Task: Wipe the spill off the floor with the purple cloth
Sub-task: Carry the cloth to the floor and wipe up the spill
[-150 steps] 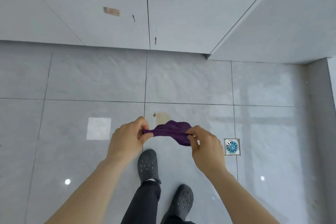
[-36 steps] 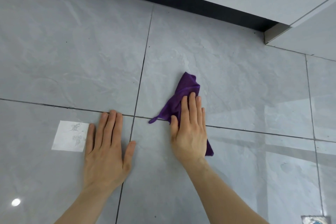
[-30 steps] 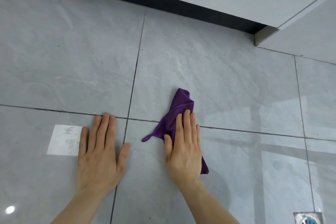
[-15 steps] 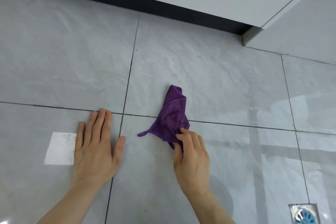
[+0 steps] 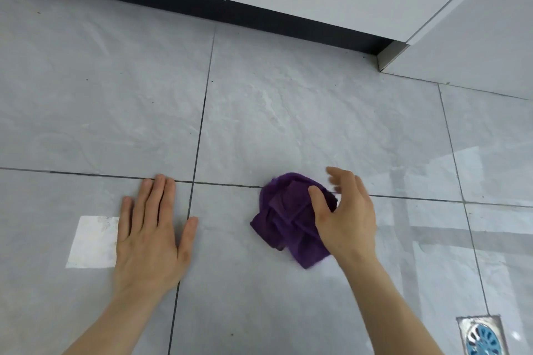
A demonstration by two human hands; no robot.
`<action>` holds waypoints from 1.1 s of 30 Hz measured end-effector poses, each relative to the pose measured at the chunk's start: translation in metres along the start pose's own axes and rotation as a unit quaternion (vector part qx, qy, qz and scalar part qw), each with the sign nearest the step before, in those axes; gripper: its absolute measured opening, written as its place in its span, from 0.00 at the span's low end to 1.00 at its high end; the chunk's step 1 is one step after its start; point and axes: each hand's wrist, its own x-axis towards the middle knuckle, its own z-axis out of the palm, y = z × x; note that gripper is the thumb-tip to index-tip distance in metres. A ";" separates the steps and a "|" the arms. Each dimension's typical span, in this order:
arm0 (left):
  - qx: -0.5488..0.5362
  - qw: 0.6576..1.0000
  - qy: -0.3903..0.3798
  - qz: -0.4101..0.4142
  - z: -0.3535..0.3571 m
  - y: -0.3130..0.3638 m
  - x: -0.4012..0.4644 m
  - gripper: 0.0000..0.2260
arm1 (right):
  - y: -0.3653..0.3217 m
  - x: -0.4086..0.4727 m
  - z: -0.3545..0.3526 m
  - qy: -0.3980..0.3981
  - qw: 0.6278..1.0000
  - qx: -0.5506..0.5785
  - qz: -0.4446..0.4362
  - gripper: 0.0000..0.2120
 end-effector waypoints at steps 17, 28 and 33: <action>-0.008 1.000 -0.029 -0.010 0.000 0.012 -0.010 0.35 | 0.056 -0.001 0.073 0.053 0.983 -0.161 -0.072 0.29; 0.010 0.999 -0.037 0.016 -0.004 0.021 -0.016 0.36 | 0.085 -0.063 0.065 0.122 0.971 -0.111 0.176 0.33; 0.017 0.999 -0.029 0.015 -0.006 0.016 -0.012 0.36 | 0.034 -0.042 0.092 0.141 0.974 -0.125 0.129 0.32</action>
